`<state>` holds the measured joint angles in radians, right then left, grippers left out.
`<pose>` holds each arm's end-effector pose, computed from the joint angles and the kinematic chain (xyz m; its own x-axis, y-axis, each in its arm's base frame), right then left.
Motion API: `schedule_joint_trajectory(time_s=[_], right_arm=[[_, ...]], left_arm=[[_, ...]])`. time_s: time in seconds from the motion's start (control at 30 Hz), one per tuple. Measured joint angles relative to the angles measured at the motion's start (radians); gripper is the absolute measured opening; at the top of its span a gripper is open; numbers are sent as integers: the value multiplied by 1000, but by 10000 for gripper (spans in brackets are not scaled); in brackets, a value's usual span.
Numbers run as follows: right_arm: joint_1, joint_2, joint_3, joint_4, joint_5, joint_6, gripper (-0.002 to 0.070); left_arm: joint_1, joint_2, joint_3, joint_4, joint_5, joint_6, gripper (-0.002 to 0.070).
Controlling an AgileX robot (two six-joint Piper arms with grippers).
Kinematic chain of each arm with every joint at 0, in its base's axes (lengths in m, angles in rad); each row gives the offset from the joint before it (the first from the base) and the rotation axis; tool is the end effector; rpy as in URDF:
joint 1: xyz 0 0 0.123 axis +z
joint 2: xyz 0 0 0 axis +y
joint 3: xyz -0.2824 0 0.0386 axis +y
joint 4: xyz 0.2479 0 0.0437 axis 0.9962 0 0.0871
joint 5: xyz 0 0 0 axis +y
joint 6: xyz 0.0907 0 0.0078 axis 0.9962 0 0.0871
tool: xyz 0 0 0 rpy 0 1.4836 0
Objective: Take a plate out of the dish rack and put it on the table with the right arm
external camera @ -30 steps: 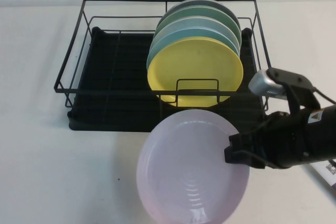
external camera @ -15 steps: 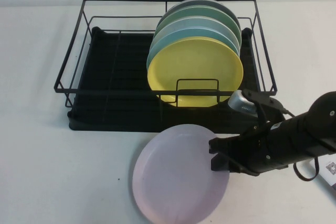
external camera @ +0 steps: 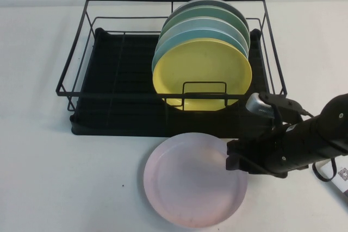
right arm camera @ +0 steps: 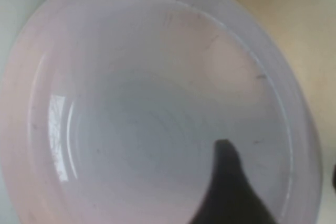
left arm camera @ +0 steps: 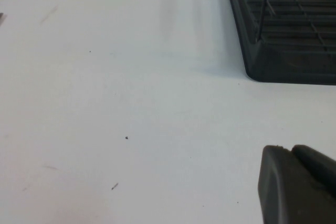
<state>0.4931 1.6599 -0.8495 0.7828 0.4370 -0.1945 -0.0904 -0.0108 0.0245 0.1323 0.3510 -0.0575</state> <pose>0.2600 0.1706 0.1763 -0.9530 0.0441 -0.2998 -0.1107 0.8703 0.4798 0.0533 -0.0007 0.1741 -0.2664 0.0911 -0.9595 0.0646 0.9950 0.0765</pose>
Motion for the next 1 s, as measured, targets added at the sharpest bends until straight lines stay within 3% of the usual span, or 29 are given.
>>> schedule_joint_trajectory(time_s=[0.13, 0.3, 0.47, 0.8, 1.0], right_arm=[[0, 0, -19, -16, 8, 0, 425], [-13, -9, -77, -70, 114, 0, 412], [-57, -75, -118, -164, 227, 34, 316], [-73, -398, -120, -460, 387, 195, 22], [-73, -655, -120, -507, 416, 204, -13]], left_arm=[[0, 0, 0, 0, 0, 0, -6], [0, 0, 0, 0, 0, 0, -6], [0, 0, 0, 0, 0, 0, -6], [0, 0, 0, 0, 0, 0, -6], [0, 0, 0, 0, 0, 0, -6]])
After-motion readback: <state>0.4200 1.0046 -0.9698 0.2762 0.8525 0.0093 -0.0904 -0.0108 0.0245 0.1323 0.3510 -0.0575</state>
